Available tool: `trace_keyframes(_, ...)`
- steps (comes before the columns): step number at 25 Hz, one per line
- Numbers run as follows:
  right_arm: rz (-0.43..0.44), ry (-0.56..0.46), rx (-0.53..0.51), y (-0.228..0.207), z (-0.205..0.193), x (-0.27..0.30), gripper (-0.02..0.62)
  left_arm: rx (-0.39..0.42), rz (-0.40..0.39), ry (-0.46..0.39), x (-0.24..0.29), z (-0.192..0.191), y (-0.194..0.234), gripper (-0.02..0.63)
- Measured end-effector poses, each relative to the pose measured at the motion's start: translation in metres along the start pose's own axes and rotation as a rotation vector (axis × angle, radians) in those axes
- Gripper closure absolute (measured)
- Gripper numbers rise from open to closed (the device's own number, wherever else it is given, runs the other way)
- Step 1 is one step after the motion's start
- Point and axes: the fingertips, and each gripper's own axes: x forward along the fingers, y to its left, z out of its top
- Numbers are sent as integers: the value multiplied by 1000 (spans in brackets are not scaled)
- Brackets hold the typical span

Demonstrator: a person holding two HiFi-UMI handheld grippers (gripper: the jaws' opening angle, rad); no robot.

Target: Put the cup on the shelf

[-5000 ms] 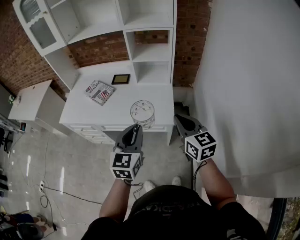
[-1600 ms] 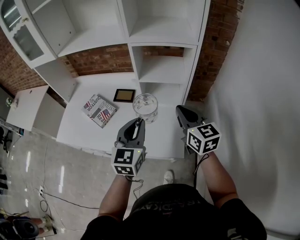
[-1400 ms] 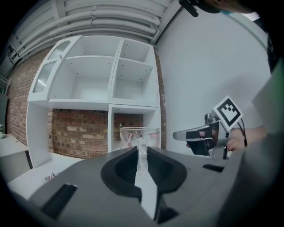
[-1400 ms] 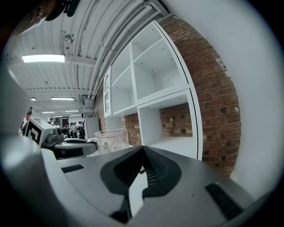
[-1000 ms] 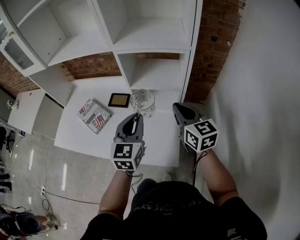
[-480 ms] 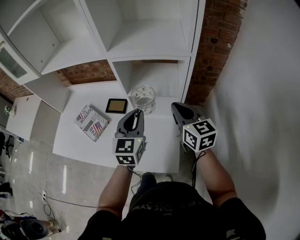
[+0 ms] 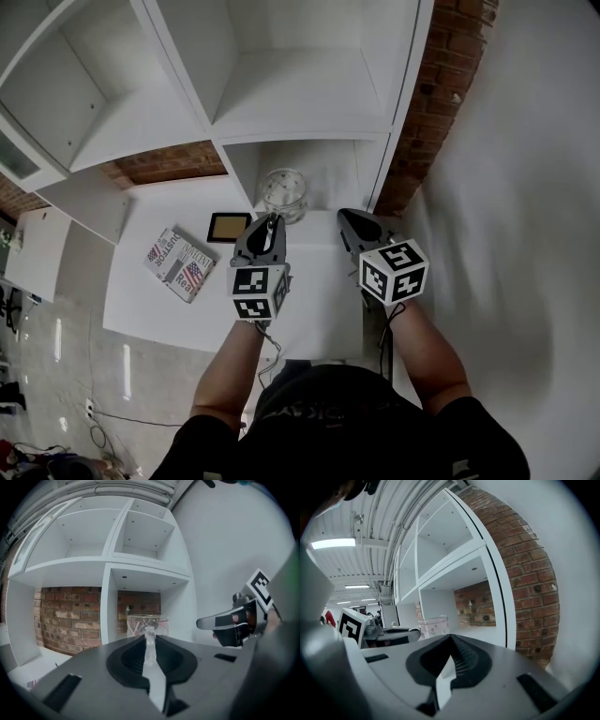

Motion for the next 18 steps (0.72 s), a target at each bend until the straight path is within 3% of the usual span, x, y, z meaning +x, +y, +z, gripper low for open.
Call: trace_keyframes(18, -58, 15, 42, -16, -2, 35, 595, 11, -36, 48, 67, -12, 15, 571)
